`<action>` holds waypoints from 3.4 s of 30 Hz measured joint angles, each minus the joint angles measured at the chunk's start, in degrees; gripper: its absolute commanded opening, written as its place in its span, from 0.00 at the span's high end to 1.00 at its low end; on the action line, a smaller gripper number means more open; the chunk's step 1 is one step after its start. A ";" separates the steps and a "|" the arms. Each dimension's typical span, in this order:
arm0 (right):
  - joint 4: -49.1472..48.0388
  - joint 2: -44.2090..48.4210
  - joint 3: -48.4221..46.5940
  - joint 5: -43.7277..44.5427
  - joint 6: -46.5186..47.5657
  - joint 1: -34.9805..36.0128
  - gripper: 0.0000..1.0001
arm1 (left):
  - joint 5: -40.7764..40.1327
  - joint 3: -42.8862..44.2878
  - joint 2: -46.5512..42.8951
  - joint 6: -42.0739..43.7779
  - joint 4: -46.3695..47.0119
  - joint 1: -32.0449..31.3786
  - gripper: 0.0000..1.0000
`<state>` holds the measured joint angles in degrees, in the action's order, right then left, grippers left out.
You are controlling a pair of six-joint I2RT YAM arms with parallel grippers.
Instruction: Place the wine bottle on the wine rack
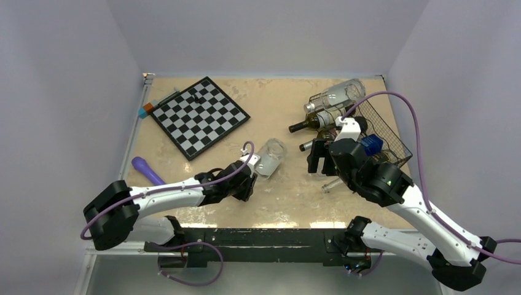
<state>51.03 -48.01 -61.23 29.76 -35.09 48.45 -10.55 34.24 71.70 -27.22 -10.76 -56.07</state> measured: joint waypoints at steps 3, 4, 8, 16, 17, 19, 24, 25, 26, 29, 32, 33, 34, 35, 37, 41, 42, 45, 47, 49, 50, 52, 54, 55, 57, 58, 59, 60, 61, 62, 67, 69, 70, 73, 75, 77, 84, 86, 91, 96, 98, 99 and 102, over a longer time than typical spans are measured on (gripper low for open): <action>-0.13 0.00 0.50 -0.42 0.02 0.00 0.08 | 0.22 1.20 3.13 0.02 -1.33 0.00 1.00; -0.11 0.00 0.66 -0.59 0.02 0.00 0.08 | 0.35 1.36 3.76 0.04 -1.53 0.00 1.00; -0.24 0.07 1.29 -0.85 0.04 0.00 0.08 | 0.70 2.10 5.64 0.87 -2.45 0.00 1.00; -0.26 0.50 2.45 -0.90 0.02 0.00 0.08 | -0.22 5.20 11.47 2.12 -3.58 0.00 0.74; -0.26 0.68 2.45 -0.90 0.02 0.00 0.08 | -0.35 5.29 11.58 2.36 -3.58 0.02 0.68; -0.26 0.92 2.45 -0.90 0.04 0.00 0.08 | -0.55 5.31 11.76 2.78 -3.52 0.02 0.64; -0.09 1.31 2.45 -0.87 0.04 0.00 0.08 | -0.68 6.36 12.50 2.95 -4.48 0.02 0.52; 0.00 1.49 2.47 -0.87 0.07 0.00 0.08 | -0.68 6.73 12.76 2.95 -4.98 0.02 0.48; 0.07 1.68 2.54 -0.85 0.07 0.00 0.08 | -0.72 6.88 12.94 2.93 -5.07 0.02 0.45; 0.31 2.36 2.69 -0.83 0.09 0.00 0.08 | -1.03 7.30 12.96 2.95 -5.18 0.07 0.38; 0.46 2.82 2.69 -0.83 0.09 0.00 0.08 | -1.29 7.89 12.96 3.15 -5.44 0.07 0.34; 0.50 2.99 2.69 -0.83 0.07 0.00 0.08 | -1.44 8.35 13.07 3.43 -5.81 0.07 0.34; 0.57 3.10 2.71 -0.81 0.04 0.00 0.08 | -1.60 8.90 13.29 3.89 -6.12 0.07 0.34; 0.66 3.21 2.73 -0.83 0.02 0.00 0.08 | -1.73 9.46 13.60 4.11 -6.32 0.07 0.35; 0.79 3.50 2.99 -0.81 -0.02 0.00 0.08 | -1.95 10.62 14.58 4.50 -6.29 0.07 0.40; 1.31 4.13 3.56 -0.79 -0.13 0.00 0.08 | -2.47 12.59 17.55 5.25 -6.56 0.09 0.50; 1.51 4.22 3.63 -0.79 -0.28 0.00 0.08 | -2.56 13.09 18.49 5.31 -6.56 0.09 0.51; 1.92 4.39 3.63 -0.79 -0.52 0.00 0.08 | -2.78 14.43 20.48 5.35 -5.97 0.13 0.51; 2.16 4.50 3.63 -0.79 -0.74 0.00 0.08 | -2.82 14.51 20.92 5.35 -5.40 0.13 0.51; 2.16 4.70 3.63 -0.79 -0.92 0.00 0.08 | -2.97 14.51 21.03 5.31 -5.01 0.13 0.54; 2.19 4.76 3.63 -0.79 -0.98 0.00 0.08 | -2.97 14.53 21.09 5.31 -4.92 0.13 0.57; 2.19 4.92 3.63 -0.79 -1.05 0.00 0.08 | -2.97 14.80 21.33 5.29 -4.96 0.13 0.76; 2.19 4.96 3.63 -0.79 -1.20 0.00 0.08 | -3.06 15.13 21.64 5.46 -5.07 0.13 1.00; 2.21 4.96 3.63 -0.79 -1.29 0.00 0.08 | -3.06 15.32 21.81 5.38 -5.03 0.13 1.00; 2.21 4.94 3.63 -0.81 -1.38 0.00 0.08 | -3.13 15.58 22.05 5.31 -5.16 0.13 1.00; 2.21 4.92 3.63 -0.79 -1.36 0.00 0.08 | -3.15 15.67 22.10 5.33 -5.20 0.13 1.00; 2.21 4.92 3.63 -0.79 -1.38 0.00 0.08 | -3.15 15.72 22.14 5.33 -5.22 0.13 1.00; 2.21 4.92 3.63 -0.79 -1.38 0.00 0.08 | -3.17 15.76 22.14 5.35 -5.25 0.13 1.00; 2.21 4.92 3.63 -0.79 -1.38 0.00 0.08 | -3.19 15.78 22.16 5.35 -5.29 0.13 1.00; 2.21 4.90 3.63 -0.81 -1.38 0.00 0.08 | -3.23 15.80 22.14 5.35 -5.31 0.13 1.00; 2.21 4.90 3.61 -0.79 -1.36 0.00 0.08 | -3.61 15.80 20.83 5.90 -6.84 0.13 1.00; 2.21 4.90 3.61 -0.79 -1.33 0.00 0.09 | -3.67 15.80 18.60 6.08 -9.11 0.13 1.00; 2.21 4.90 3.56 -0.79 -1.33 0.00 0.09 | -3.69 15.85 17.18 6.32 -10.32 0.13 1.00; 2.23 4.90 3.19 -0.74 -1.29 0.00 0.09 | -3.65 16.85 13.75 7.10 -14.73 0.13 1.00; 2.23 4.90 2.97 -0.70 -1.31 0.00 0.09 | -3.63 17.81 12.46 7.45 -16.55 0.13 1.00; 2.21 4.90 2.89 -0.61 -1.29 0.00 0.09 | -3.65 19.04 11.37 7.93 -17.75 0.13 1.00; 2.27 4.92 2.69 -0.28 -1.29 0.00 0.09 | -3.63 22.01 7.76 9.07 -18.91 0.13 1.00; 2.67 4.96 2.05 0.35 -1.11 0.00 0.09 | -3.61 22.84 6.21 9.70 -19.02 0.13 1.00; 4.74 5.75 -0.74 4.15 -0.31 0.02 0.11 | -1.44 26.84 4.61 11.89 -19.39 0.33 1.00; 9.57 5.27 -7.63 11.37 -0.39 0.00 0.11 | 2.62 39.41 11.04 15.08 -20.50 0.70 1.00; 10.62 5.33 -9.99 13.46 -0.33 0.00 0.11 | 4.50 45.00 14.93 16.59 -19.34 0.94 1.00; 11.08 5.44 -10.97 14.53 -0.26 -0.02 0.11 | 5.49 47.54 16.83 17.40 -18.67 0.96 1.00; 11.63 6.25 -12.50 16.31 0.26 -0.04 0.11 | 8.52 54.21 22.34 19.19 -17.22 1.29 1.00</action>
<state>62.65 -41.76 -73.73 46.06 -34.83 48.40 -2.02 88.44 94.04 -8.03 -27.99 -54.78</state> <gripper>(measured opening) 0.889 0.415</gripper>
